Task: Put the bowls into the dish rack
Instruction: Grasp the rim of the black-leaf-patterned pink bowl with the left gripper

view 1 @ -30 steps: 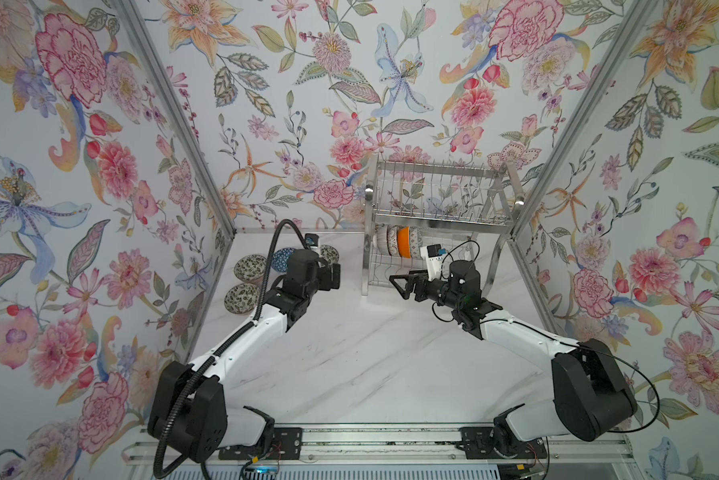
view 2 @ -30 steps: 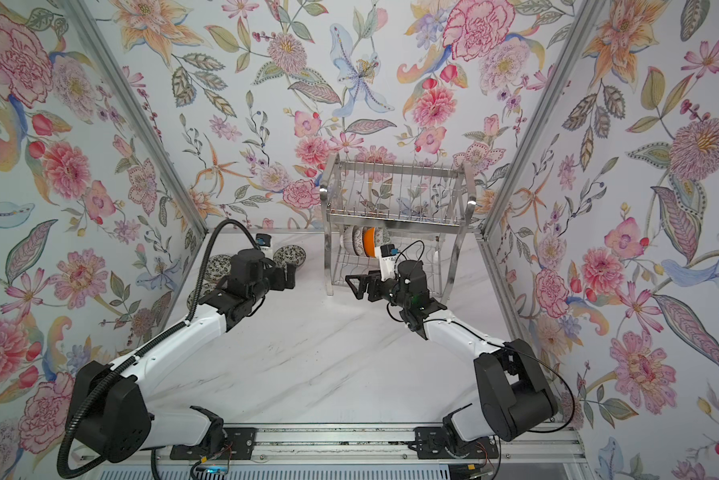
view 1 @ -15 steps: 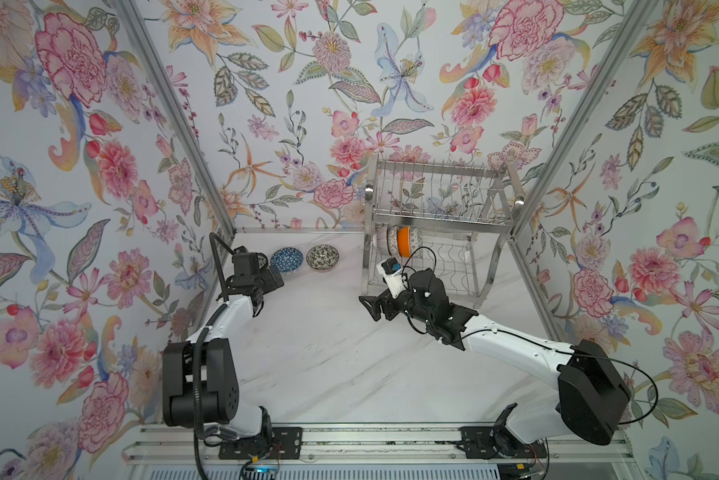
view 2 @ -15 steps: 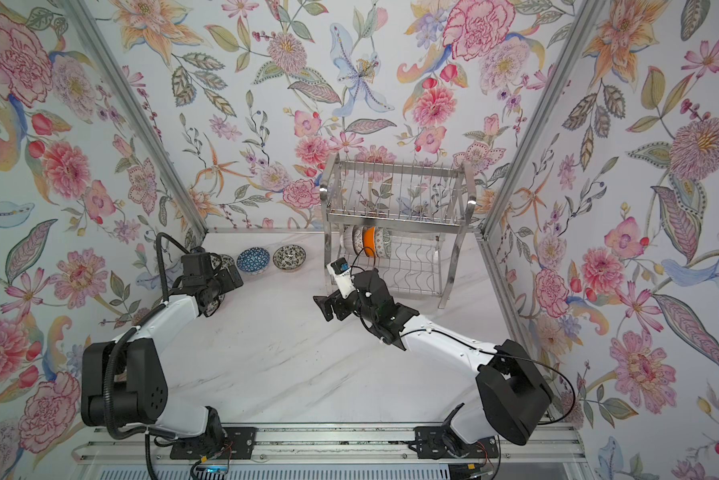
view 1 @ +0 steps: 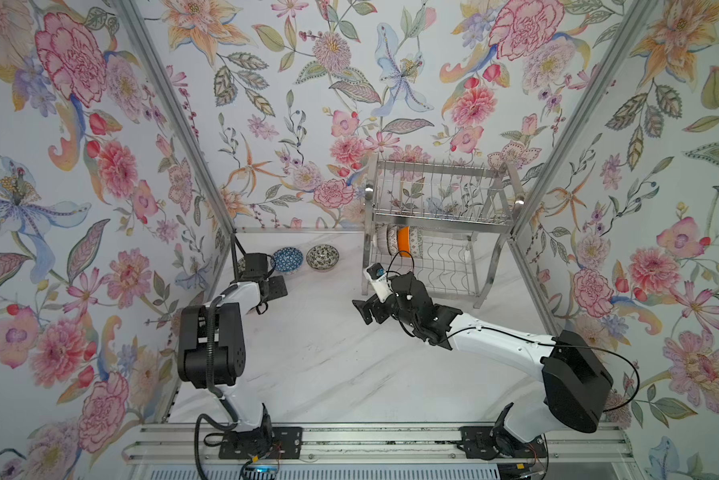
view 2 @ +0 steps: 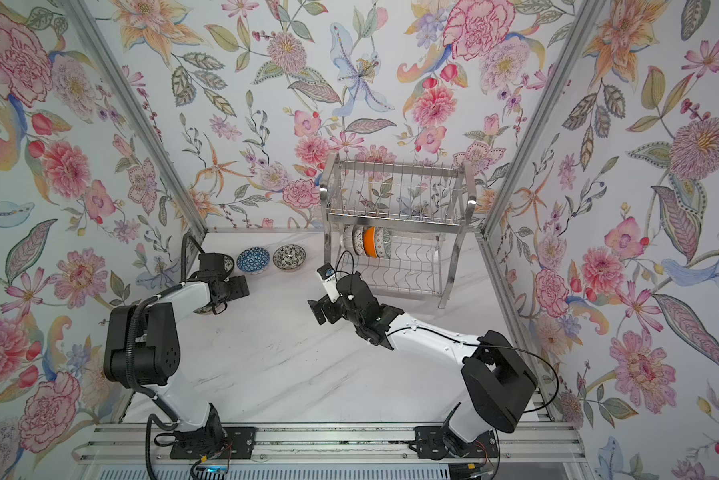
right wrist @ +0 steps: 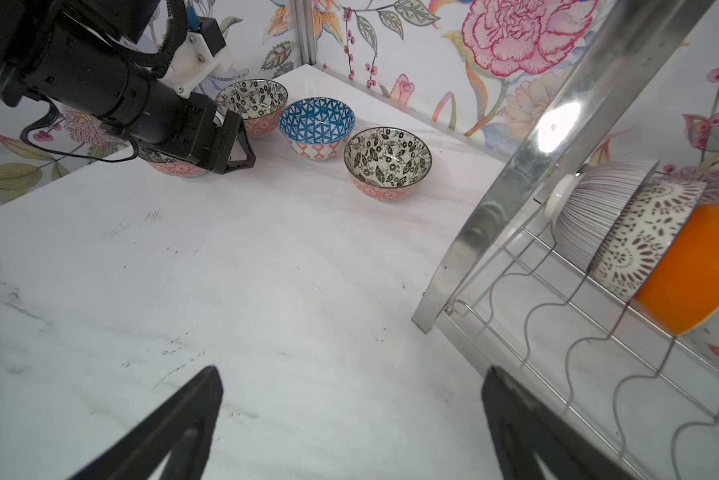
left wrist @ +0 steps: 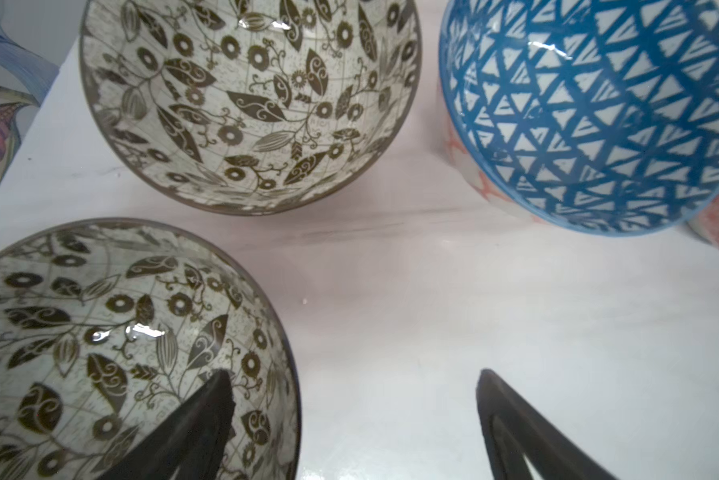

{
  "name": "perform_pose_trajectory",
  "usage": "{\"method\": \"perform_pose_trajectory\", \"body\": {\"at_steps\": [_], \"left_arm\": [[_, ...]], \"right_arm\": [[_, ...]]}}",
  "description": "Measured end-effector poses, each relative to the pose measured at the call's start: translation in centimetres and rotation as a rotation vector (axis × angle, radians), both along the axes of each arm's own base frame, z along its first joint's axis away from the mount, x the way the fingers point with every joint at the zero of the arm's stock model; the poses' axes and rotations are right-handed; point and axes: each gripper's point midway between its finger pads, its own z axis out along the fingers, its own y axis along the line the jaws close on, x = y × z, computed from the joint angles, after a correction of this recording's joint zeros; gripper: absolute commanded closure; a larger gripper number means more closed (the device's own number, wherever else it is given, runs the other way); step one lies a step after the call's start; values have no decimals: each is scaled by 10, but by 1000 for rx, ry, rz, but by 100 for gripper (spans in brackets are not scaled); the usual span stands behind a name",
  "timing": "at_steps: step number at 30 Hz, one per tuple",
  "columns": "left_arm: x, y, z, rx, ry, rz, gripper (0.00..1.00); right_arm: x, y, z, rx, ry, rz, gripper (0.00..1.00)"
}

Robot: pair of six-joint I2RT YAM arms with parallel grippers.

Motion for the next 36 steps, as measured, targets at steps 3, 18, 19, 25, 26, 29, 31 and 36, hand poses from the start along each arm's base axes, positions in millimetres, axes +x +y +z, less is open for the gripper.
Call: {"method": "perform_pose_trajectory", "body": {"at_steps": [3,18,19,25,26,29,31,36], "left_arm": [[-2,3,-3,31,27,-14,28],[-6,14,-2,115,52,-42,100],[-6,14,-2,112,51,-44,100],[-9,7,-1,108,53,-59,100],[-11,2,0,103,56,-72,100],[-16,-21,4,83,62,-130,100],[-17,-42,8,72,56,-182,100],[-28,-113,20,70,46,-359,100]], "right_arm": [[1,-1,0,-2,-3,-8,1],[1,-6,4,-5,-23,-20,1],[0,-7,5,-1,-26,-19,1],[-4,-13,13,9,-48,-16,1],[-5,-15,15,11,-54,-16,1],[-6,-19,20,14,-65,-18,1],[-5,-24,24,19,-69,-28,1],[2,-55,32,52,-42,-108,1]]}}
